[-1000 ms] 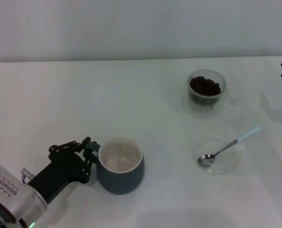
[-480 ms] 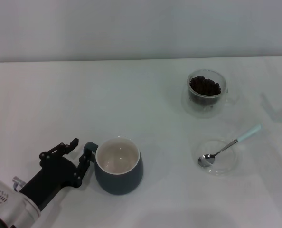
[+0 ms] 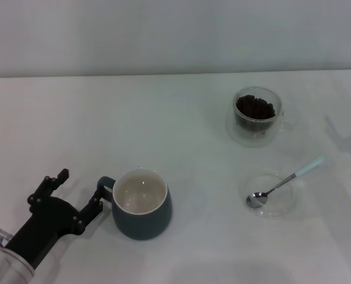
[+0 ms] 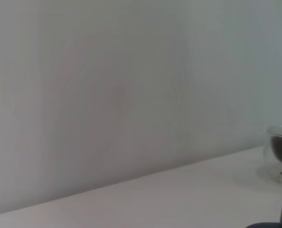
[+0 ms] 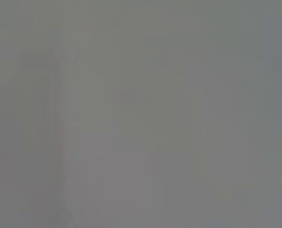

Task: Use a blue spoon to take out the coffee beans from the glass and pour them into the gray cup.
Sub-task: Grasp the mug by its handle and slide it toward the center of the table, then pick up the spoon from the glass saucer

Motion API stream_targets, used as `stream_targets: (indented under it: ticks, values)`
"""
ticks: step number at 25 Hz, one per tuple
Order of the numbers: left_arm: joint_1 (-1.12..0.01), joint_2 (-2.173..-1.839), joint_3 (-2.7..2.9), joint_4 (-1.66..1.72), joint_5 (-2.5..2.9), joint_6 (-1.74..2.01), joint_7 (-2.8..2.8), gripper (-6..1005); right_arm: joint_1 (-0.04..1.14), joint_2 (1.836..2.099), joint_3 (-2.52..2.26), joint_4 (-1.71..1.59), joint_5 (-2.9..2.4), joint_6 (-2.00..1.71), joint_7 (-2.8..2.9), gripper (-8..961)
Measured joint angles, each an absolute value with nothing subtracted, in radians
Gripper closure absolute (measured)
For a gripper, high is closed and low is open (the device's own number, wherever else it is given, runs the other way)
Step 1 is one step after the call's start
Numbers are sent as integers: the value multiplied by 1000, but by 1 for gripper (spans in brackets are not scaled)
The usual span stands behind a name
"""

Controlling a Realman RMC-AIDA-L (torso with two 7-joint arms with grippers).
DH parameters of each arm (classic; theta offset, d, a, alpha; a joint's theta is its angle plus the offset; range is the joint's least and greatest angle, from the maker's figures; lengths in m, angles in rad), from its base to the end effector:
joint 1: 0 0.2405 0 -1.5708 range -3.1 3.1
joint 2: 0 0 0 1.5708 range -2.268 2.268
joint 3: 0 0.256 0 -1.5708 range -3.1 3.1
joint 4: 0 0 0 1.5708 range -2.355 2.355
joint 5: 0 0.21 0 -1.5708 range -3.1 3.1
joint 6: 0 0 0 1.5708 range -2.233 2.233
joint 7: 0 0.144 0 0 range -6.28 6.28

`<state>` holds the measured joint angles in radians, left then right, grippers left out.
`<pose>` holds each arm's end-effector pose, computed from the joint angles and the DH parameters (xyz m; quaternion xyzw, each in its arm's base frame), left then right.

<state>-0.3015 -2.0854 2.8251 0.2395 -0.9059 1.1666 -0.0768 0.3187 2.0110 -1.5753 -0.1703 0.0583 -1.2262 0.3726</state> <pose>-0.3210 0.2500 -0.0932 -0.8323 -0.1916 -0.2493 0.4566 0.3666 0.3076 0.0390 -0.6753 0.2411 0.3230 0.6176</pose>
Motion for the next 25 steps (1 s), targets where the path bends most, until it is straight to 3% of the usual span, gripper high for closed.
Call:
stream_targets:
  ticks: [5, 10, 25]
  values:
    - [-280, -2085, 2820, 239, -914, 1180, -77, 170, 322, 2011, -1575, -170, 64, -1226, 373, 83]
    - [-246, -2084, 2819, 231, -918, 1229, -77, 126, 324, 2012, -1575, -170, 82, -1231, 373, 82]
    - [-109, -2083, 2819, 206, -1201, 1428, -90, 138, 314, 2014, -1575, -164, 84, -1241, 433, 82]
